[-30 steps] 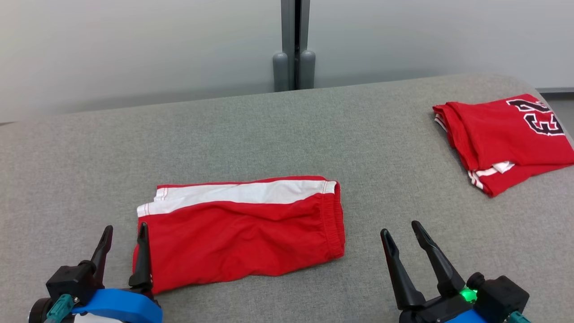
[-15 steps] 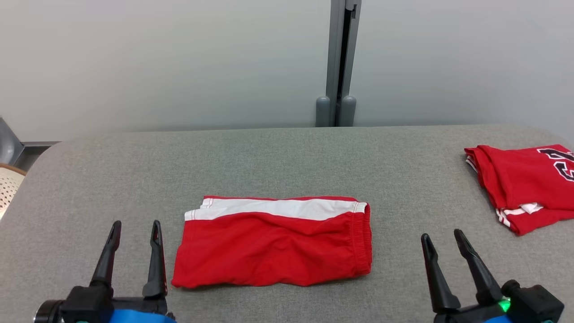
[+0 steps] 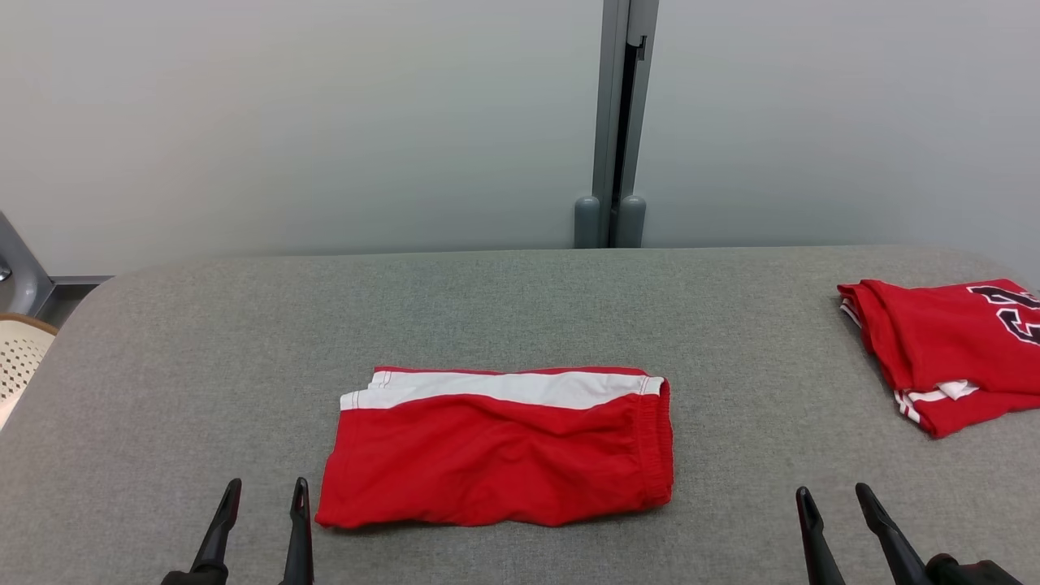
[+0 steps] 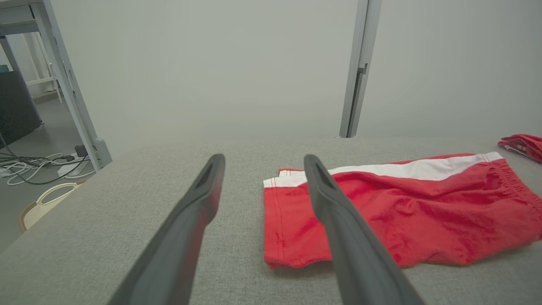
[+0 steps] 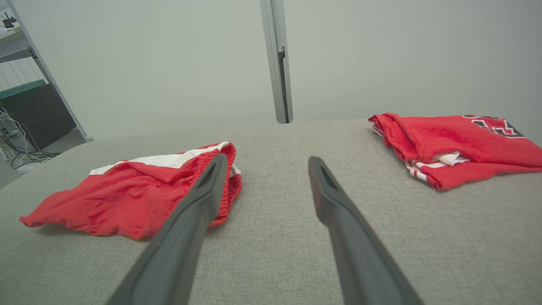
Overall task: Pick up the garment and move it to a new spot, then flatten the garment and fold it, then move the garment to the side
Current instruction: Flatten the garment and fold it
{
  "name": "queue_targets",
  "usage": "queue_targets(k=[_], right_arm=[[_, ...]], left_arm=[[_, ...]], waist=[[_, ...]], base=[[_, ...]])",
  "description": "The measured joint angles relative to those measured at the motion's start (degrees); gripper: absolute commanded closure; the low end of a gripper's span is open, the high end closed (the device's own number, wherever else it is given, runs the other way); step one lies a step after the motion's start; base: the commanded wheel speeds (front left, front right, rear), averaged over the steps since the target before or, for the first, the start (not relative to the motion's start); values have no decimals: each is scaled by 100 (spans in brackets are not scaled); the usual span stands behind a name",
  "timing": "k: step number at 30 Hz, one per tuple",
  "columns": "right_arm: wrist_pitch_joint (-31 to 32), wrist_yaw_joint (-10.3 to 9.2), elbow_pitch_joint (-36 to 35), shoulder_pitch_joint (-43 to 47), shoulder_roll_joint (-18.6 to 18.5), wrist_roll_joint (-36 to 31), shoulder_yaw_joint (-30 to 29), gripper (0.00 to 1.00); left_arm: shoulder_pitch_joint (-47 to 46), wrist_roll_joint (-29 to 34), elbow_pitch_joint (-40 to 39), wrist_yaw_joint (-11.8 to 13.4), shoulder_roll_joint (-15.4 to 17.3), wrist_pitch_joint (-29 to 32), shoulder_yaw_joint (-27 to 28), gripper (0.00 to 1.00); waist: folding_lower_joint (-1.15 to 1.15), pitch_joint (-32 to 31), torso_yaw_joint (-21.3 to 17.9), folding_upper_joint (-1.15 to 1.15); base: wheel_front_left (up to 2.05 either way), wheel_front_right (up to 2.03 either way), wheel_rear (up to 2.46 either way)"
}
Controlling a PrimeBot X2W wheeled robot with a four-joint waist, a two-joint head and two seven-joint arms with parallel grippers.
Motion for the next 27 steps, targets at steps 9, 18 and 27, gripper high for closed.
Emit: queue_targets(k=[9,18,27], right_arm=[[-5,0,132,-1,0,0,12,0],[-1,0,274,-612,1,-145,403,0],[30,0,1491,-2145,2,-266,806,0]], left_arm=[[-3,126,192,-140,-132,0,138,0],[-35,265,212,-231,-269,0,266,0],[-281,409,264,-389,-406,0,269,0]], waist=[[1,25,22,0],[1,110,81,0],[1,317,352,0]], base=[[0,0,0],[0,0,0],[0,0,0]])
